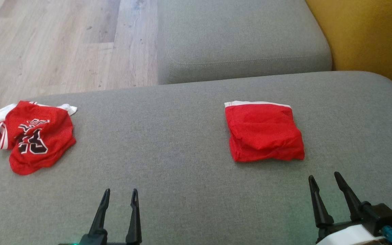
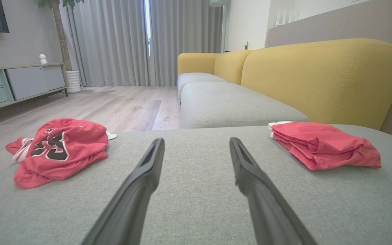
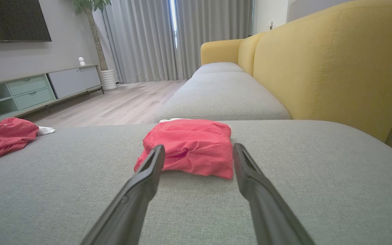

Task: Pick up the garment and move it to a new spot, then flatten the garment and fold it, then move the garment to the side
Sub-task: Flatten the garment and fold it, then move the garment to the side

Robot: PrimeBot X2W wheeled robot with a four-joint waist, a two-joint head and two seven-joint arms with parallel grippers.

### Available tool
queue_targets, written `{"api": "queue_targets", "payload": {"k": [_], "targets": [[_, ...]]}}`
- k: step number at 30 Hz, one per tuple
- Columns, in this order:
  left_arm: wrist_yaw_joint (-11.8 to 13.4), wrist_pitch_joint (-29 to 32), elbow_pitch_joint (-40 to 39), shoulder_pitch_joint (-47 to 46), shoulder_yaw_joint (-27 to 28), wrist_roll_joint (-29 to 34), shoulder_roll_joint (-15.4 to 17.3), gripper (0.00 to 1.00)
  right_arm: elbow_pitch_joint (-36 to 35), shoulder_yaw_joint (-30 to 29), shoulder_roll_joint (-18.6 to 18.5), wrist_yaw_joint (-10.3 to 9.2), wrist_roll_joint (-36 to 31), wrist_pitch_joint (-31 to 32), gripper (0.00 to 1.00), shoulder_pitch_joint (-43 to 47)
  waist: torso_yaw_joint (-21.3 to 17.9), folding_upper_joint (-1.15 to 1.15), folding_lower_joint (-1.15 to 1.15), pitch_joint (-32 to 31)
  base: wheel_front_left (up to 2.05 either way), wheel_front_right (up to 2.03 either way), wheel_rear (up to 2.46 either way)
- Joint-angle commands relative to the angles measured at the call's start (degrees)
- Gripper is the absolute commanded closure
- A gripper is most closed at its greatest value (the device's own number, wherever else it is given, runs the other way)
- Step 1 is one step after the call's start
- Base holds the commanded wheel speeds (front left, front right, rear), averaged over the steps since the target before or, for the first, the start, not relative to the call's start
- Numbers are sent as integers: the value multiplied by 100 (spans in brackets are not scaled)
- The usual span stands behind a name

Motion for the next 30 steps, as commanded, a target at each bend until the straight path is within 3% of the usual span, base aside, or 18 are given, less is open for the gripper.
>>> {"api": "queue_targets", "payload": {"k": [1, 21, 30], "targets": [[34, -29, -156, -228, 215, -23, -6, 0, -200, 83, -56, 37, -61, -61, 0, -209, 2, 0, 1, -28, 0, 0, 0], [145, -29, -31, -225, 314, -137, -6, 0, -94, 176, 22, 37, -118, -61, 0, -76, -1, 0, 1, -142, 0, 0, 0], [145, -29, -71, -296, 304, -150, -6, 0, -56, 57, 52, 37, -176, -61, 0, -55, 172, 0, 1, -14, 0, 0, 0]]}}
